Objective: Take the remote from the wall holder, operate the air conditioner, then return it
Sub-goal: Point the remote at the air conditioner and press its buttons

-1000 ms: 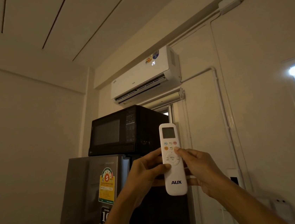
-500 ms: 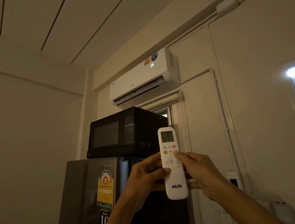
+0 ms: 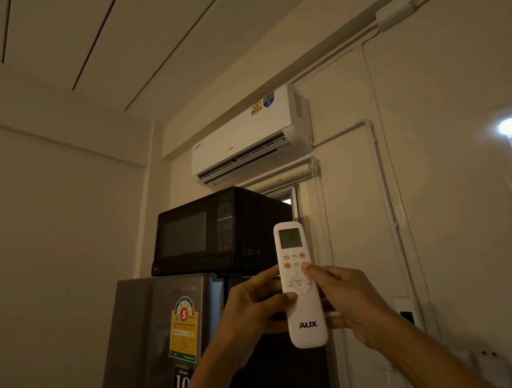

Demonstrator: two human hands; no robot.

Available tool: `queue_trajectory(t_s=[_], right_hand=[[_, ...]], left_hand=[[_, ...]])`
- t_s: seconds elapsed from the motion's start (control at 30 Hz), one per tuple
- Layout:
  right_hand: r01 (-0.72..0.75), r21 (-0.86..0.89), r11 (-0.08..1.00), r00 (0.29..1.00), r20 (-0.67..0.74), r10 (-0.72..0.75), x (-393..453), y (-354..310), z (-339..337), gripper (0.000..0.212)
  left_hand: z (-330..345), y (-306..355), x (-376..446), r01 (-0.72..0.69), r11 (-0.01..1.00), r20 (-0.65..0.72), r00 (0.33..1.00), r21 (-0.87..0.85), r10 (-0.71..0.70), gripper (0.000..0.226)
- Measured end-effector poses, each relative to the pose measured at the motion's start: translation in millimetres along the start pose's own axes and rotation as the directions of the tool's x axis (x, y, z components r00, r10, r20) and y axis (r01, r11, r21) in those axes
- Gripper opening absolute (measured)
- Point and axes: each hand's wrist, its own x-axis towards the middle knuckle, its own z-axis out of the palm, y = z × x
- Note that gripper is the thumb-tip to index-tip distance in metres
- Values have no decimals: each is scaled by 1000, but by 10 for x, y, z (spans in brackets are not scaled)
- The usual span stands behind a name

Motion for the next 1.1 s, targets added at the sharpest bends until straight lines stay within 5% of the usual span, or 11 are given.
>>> queue_trajectory(t_s=[1.1], right_hand=[[-40, 37, 998, 999, -5, 40, -57, 23, -12, 16]], left_hand=[[8, -31, -18, 36, 999, 7, 999, -24, -36, 43]])
